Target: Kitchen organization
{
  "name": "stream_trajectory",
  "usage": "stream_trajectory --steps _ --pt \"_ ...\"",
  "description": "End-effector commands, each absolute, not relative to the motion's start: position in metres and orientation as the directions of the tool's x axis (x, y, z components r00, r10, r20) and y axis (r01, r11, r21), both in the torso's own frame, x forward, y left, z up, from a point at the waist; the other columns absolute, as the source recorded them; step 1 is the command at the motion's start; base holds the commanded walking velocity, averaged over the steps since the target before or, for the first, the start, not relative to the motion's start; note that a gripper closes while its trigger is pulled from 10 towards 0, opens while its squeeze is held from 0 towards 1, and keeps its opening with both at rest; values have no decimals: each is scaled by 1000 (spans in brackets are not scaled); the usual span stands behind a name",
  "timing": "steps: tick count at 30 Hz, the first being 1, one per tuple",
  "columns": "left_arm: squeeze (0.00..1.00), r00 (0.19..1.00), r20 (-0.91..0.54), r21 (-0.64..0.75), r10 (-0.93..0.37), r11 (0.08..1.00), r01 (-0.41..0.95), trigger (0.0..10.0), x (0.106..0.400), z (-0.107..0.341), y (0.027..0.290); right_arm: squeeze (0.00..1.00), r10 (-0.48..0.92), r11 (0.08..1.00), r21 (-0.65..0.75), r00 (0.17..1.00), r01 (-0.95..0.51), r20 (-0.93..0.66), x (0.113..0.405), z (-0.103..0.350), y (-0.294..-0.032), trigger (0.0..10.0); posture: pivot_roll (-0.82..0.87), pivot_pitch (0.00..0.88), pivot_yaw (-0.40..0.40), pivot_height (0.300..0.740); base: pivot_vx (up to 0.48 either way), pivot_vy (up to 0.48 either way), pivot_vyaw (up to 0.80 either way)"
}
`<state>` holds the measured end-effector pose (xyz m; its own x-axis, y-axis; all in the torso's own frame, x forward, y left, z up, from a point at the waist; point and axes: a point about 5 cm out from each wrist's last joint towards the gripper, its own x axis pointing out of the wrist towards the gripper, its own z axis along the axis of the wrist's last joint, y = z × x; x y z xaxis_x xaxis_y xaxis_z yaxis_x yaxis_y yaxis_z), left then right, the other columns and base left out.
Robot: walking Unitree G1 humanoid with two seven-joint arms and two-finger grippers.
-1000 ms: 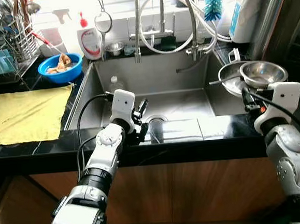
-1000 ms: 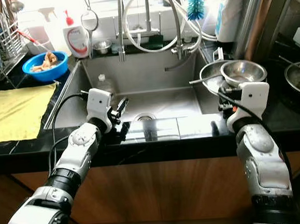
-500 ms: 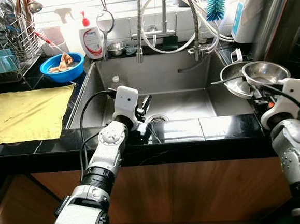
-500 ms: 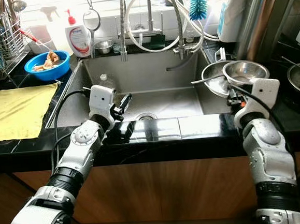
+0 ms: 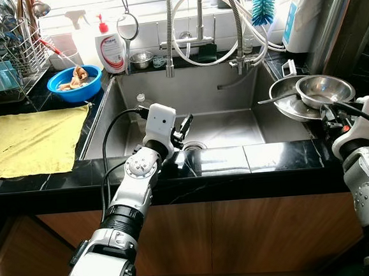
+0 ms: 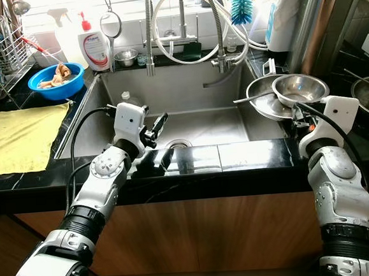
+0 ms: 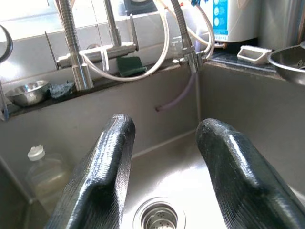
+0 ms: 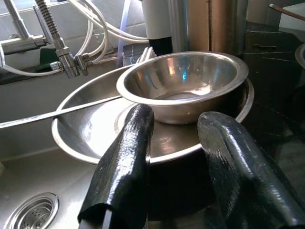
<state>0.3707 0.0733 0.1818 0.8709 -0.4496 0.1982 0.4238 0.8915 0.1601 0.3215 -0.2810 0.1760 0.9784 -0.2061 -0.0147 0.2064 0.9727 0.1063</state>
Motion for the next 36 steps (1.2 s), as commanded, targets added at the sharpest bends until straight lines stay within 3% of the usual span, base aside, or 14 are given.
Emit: stream_trajectory --steps 1,15,36 --pt "0 867 202 185 -455 887 423 10000 369 182 74 0 -188 976 119 982 185 17 320 183 -282 10000 -32 0 74 740 0 0 0" --pt "0 871 201 192 -448 890 413 10000 369 182 76 0 -37 978 208 999 30 32 335 190 -272 10000 -27 0 70 740 0 0 0" --pt "0 866 207 213 -454 885 413 10000 369 184 76 0 -95 949 298 995 102 -37 335 177 -282 10000 -21 0 69 740 0 0 0"
